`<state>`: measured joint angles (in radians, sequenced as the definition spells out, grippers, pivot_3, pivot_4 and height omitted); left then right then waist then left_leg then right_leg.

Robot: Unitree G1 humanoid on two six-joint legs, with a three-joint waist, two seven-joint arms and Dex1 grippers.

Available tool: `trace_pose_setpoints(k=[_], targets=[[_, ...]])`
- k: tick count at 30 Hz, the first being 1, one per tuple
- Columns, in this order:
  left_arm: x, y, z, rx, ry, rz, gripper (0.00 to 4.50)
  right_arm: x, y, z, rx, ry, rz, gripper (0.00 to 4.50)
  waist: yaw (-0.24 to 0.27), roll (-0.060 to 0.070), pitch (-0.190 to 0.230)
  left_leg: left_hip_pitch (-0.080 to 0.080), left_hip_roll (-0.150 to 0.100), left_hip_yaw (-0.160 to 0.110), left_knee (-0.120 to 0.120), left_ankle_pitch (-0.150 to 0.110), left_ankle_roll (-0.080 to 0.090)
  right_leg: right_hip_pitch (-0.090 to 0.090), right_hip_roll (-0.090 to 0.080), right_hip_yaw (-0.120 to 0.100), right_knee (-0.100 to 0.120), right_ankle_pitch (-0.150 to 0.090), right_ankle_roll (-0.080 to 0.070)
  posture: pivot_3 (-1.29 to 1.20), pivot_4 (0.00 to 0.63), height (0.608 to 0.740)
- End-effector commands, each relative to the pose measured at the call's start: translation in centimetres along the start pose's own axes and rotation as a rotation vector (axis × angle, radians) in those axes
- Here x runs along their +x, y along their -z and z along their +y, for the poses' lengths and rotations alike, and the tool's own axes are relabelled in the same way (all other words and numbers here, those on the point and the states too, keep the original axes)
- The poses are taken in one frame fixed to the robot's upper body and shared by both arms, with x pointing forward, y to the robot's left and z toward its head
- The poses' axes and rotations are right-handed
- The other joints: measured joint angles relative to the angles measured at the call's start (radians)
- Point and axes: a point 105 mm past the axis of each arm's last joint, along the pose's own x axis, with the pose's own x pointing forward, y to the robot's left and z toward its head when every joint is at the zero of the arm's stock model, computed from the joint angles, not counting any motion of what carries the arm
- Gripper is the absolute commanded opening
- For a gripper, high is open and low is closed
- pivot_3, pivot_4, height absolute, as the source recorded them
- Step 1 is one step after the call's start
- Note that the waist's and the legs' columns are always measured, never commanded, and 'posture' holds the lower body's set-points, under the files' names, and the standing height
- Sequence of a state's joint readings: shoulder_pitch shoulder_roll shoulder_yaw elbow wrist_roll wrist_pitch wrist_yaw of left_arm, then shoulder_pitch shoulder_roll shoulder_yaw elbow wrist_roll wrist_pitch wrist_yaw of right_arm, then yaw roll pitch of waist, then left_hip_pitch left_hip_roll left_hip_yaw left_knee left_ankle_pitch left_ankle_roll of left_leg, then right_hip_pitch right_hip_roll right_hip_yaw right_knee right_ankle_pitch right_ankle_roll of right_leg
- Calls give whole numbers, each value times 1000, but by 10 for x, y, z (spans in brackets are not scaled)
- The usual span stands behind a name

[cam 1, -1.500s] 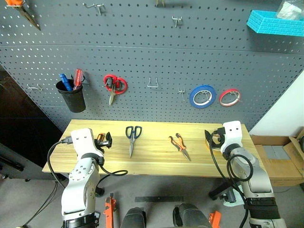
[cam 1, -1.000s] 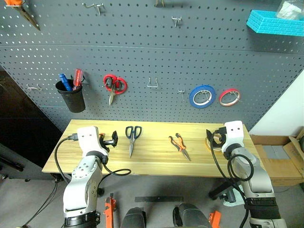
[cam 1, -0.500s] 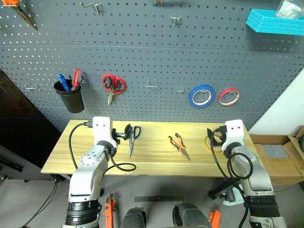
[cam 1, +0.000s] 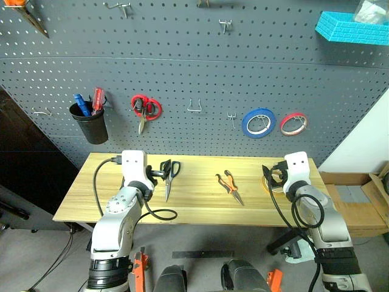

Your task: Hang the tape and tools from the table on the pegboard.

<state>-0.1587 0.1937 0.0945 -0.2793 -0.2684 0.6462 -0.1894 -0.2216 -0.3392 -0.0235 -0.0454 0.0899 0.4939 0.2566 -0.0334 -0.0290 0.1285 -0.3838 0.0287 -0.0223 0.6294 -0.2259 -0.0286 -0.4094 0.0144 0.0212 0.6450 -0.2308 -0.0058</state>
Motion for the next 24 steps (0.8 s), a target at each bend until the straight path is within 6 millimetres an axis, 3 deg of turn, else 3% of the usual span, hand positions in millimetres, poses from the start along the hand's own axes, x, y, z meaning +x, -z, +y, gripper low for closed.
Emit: trace_pose_setpoints(k=[1,13,16,24], targets=[[5,-13,-43,-11,205,-19,4470,11,-9,-5,-54,-53,6,4500,0,0,6,0,0,0,0,0,0,0,0,0,0,0,0,-27,134,740],[32,6,-131,267,599,133,4470,49,4,-12,17,-162,196,4500,0,1,89,-5,0,-1,0,0,1,-3,1,1,0,2,5,-11,270,740],[38,9,-145,290,649,140,4470,54,6,-19,35,-146,225,4500,1,2,104,-17,0,-1,0,0,1,-14,1,2,2,2,6,-9,279,740],[54,10,-168,395,713,99,4470,60,16,-34,194,-85,318,4500,2,2,132,-18,-1,-1,0,0,1,-14,-1,5,1,1,8,-13,295,740]])
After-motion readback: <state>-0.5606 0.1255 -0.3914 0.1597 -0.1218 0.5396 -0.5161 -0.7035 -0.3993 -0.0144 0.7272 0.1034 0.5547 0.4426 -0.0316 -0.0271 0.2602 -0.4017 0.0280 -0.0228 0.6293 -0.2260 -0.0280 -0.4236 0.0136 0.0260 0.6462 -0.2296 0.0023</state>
